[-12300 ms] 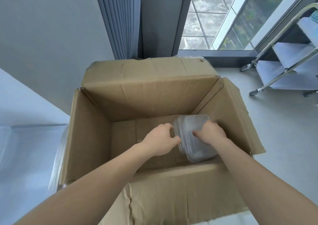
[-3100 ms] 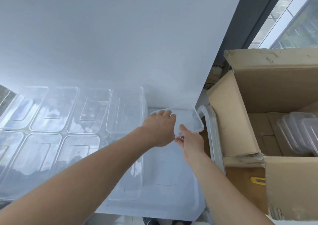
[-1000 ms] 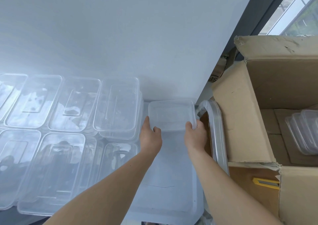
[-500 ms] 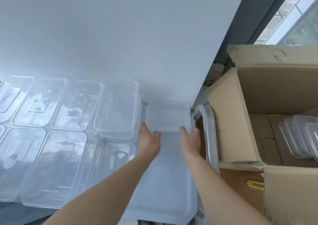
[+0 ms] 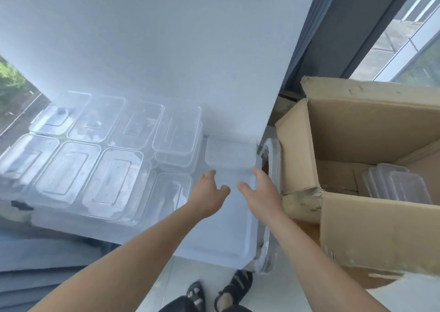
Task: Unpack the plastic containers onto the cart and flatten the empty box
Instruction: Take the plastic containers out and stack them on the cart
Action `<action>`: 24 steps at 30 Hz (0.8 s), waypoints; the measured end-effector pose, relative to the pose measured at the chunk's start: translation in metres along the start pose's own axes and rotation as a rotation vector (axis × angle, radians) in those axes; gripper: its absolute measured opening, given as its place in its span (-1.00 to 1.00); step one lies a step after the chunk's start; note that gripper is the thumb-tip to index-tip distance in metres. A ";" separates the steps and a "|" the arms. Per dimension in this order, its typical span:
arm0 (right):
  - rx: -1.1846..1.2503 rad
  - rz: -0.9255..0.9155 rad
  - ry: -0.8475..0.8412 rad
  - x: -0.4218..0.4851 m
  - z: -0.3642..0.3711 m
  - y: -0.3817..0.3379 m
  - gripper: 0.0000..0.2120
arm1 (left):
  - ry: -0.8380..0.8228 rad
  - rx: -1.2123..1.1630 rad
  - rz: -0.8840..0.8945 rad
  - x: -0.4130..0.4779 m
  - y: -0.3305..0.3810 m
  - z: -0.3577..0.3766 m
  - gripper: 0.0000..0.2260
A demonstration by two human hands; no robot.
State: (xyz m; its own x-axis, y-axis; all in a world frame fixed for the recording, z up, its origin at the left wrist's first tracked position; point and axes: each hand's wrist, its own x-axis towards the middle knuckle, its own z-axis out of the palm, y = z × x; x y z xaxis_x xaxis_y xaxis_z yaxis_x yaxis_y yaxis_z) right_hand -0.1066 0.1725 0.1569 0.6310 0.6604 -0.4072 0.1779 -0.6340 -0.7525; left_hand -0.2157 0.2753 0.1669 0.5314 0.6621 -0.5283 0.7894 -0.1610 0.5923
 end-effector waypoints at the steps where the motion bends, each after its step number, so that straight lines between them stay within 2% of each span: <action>1: -0.036 -0.042 0.015 -0.012 -0.008 -0.001 -0.41 | -0.012 0.033 0.039 -0.009 0.001 -0.002 -0.44; 9: -0.242 -0.095 0.198 -0.106 -0.065 0.011 -0.50 | -0.070 0.174 0.393 -0.067 0.031 -0.006 -0.51; 16: -0.315 -0.007 0.211 -0.157 -0.115 0.039 -0.45 | -0.105 0.193 0.525 -0.111 0.071 0.024 -0.53; 24: -0.273 -0.097 0.272 -0.171 -0.200 0.099 -0.44 | -0.057 0.341 0.652 -0.125 0.155 0.104 -0.52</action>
State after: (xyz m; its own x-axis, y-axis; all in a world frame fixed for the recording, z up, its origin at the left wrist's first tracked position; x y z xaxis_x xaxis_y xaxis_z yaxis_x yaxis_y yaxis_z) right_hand -0.0460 -0.0836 0.2553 0.7721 0.6146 -0.1617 0.4171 -0.6820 -0.6008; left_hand -0.1281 0.0915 0.2611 0.9333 0.3165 -0.1699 0.3544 -0.7338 0.5796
